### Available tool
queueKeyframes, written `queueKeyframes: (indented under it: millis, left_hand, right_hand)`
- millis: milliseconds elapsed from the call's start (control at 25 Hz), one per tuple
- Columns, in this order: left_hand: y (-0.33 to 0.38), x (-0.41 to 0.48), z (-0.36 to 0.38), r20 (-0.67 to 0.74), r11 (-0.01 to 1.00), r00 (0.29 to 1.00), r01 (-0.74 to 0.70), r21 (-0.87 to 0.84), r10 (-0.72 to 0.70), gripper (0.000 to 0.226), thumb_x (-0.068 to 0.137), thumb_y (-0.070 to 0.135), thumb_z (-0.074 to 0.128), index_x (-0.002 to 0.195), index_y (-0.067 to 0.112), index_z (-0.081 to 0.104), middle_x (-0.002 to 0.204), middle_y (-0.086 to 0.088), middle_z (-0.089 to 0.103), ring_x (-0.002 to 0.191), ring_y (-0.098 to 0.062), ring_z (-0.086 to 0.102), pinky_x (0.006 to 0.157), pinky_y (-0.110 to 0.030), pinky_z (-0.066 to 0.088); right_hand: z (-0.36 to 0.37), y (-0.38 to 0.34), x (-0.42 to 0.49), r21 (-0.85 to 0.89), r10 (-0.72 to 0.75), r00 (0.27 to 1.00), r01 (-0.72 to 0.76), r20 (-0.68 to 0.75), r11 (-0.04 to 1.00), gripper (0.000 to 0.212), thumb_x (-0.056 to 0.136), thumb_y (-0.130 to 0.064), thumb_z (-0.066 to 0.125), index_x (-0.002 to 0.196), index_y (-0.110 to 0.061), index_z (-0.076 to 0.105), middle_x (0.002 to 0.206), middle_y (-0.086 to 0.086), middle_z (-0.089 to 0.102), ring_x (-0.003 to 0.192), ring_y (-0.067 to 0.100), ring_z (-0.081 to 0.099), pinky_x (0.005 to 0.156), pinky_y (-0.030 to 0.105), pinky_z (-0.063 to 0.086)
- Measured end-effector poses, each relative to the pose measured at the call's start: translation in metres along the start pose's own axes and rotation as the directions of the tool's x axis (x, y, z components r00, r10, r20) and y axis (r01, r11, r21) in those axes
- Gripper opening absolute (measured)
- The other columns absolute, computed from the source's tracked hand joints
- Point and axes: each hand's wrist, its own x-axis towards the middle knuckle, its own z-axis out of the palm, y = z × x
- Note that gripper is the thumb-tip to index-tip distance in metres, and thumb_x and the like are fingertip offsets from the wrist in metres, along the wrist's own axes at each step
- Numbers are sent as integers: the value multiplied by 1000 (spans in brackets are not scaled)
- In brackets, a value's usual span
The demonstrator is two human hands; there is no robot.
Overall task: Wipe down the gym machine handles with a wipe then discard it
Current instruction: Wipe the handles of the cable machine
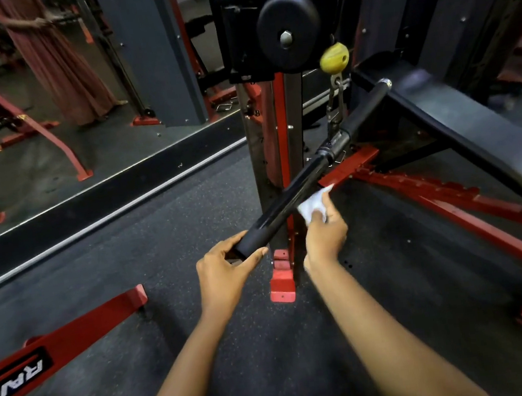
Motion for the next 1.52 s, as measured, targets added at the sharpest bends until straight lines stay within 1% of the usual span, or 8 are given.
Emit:
queueKeyframes:
  millis: [280, 520, 680, 800, 960, 1120, 1360, 1520]
  left_hand:
    - [-2, -10, 3, -28, 992, 999, 43, -120, -47, 40, 69, 21, 80, 106, 17, 68, 98, 7, 66, 77, 21, 57, 69, 3, 39]
    - [-12, -15, 4, -20, 917, 978, 188, -352, -208, 34, 71, 25, 78, 103, 32, 68, 98, 5, 72, 84, 1, 66, 82, -18, 52]
    - [-10, -16, 7, -63, 922, 973, 189, -338, -223, 39, 70, 19, 79, 108, 19, 70, 95, 8, 69, 74, 21, 58, 68, 2, 42]
    - [-12, -15, 7, -59, 914, 974, 185, -360, -221, 40, 70, 15, 79, 109, 17, 69, 92, 7, 69, 71, 19, 58, 66, 1, 43]
    - [-15, -12, 6, -66, 925, 973, 187, -331, -220, 41, 70, 18, 80, 110, 19, 69, 88, 8, 68, 68, 2, 60, 67, -4, 47]
    - [-18, -12, 7, -60, 924, 972, 195, -329, -227, 41, 70, 18, 80, 110, 21, 68, 92, 8, 69, 72, 9, 60, 71, -12, 50]
    - [-16, -9, 5, -72, 928, 975, 174, -330, -208, 41, 71, 19, 79, 110, 20, 68, 86, 11, 66, 75, -4, 58, 75, -22, 51]
    - [-19, -8, 8, -92, 926, 972, 172, -336, -214, 40, 70, 21, 80, 109, 21, 69, 90, 9, 70, 75, 4, 61, 76, -22, 53]
  right_hand:
    - [-7, 12, -53, -171, -327, 911, 374, 250, 912, 48, 77, 18, 50, 118, -4, 61, 117, 7, 58, 110, 11, 53, 89, -6, 29]
    - [-21, -35, 1, -316, -538, 671, 728, 510, 609, 46, 75, 16, 50, 115, -3, 63, 114, 10, 60, 106, 12, 54, 97, 13, 36]
    - [3, -62, 70, -537, -338, 562, 826, 755, 174, 41, 79, 11, 47, 116, 0, 61, 123, 15, 56, 115, 29, 51, 102, 24, 35]
    - [12, -58, 77, -599, -202, 580, 799, 789, -49, 36, 81, 6, 48, 113, -2, 63, 118, 15, 58, 112, 31, 49, 98, 33, 40]
    - [18, -44, 11, -504, -185, 479, 854, 858, -129, 33, 87, -1, 41, 115, -8, 57, 117, 9, 53, 107, 27, 43, 89, 33, 44]
    - [5, -54, -29, -306, -78, 300, 947, 951, -96, 34, 89, 0, 40, 119, -7, 53, 118, 8, 52, 109, 26, 42, 91, 35, 44]
    - [23, -89, 73, -580, -75, 586, 762, 807, -288, 27, 84, 6, 47, 107, -1, 59, 107, 16, 60, 105, 31, 50, 85, 39, 47]
    - [26, -71, 21, -511, -72, 511, 822, 857, -251, 32, 90, 2, 39, 118, -4, 54, 116, 14, 54, 110, 30, 45, 86, 35, 45]
